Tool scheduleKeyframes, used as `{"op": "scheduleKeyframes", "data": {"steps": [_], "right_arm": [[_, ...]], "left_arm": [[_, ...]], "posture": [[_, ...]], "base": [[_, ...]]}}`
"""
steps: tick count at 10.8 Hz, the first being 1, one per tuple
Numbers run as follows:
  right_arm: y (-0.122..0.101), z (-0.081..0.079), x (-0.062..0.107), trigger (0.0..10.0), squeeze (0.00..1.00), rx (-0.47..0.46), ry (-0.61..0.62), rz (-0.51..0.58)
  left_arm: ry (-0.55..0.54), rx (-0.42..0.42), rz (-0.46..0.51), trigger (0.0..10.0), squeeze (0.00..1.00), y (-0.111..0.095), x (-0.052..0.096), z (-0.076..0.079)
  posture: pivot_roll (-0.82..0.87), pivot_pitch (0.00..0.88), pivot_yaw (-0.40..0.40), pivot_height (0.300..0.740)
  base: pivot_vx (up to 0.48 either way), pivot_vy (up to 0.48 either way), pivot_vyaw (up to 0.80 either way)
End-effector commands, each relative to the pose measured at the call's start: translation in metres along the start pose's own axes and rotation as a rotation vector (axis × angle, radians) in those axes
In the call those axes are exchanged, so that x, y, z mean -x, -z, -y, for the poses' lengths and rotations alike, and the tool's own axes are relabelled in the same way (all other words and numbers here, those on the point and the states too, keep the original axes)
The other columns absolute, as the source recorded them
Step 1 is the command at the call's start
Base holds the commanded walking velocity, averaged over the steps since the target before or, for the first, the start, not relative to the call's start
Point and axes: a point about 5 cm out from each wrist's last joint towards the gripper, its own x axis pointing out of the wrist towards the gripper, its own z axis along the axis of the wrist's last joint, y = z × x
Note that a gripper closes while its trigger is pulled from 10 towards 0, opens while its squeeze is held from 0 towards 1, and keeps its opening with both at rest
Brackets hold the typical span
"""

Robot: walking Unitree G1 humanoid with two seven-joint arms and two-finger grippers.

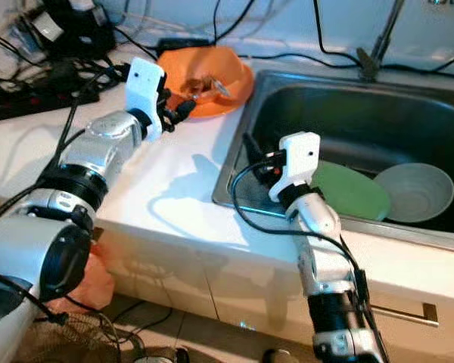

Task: Kitchen organization

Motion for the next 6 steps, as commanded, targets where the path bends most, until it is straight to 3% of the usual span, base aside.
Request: {"op": "scheduleKeyframes", "data": {"steps": [1, 6], "right_arm": [[0.003, -0.005, 0.001, 10.0, 0.0, -0.018, -0.008, -0.017], [-0.002, -0.015, 0.009, 10.0, 0.0, -0.04, -0.017, -0.032]], "left_arm": [[-0.041, -0.02, -0.002, 10.0, 0.0, -0.008, 0.0, -0.007], [-0.092, -0.007, -0.028, 10.0, 0.0, -0.018, -0.001, -0.012]], "posture": [[0.02, 0.175, 0.052, 0.74], [0.01, 0.228, 0.052, 0.74]], "base": [[0.0, 0.0, 0.0], [0.0, 0.0, 0.0]]}}
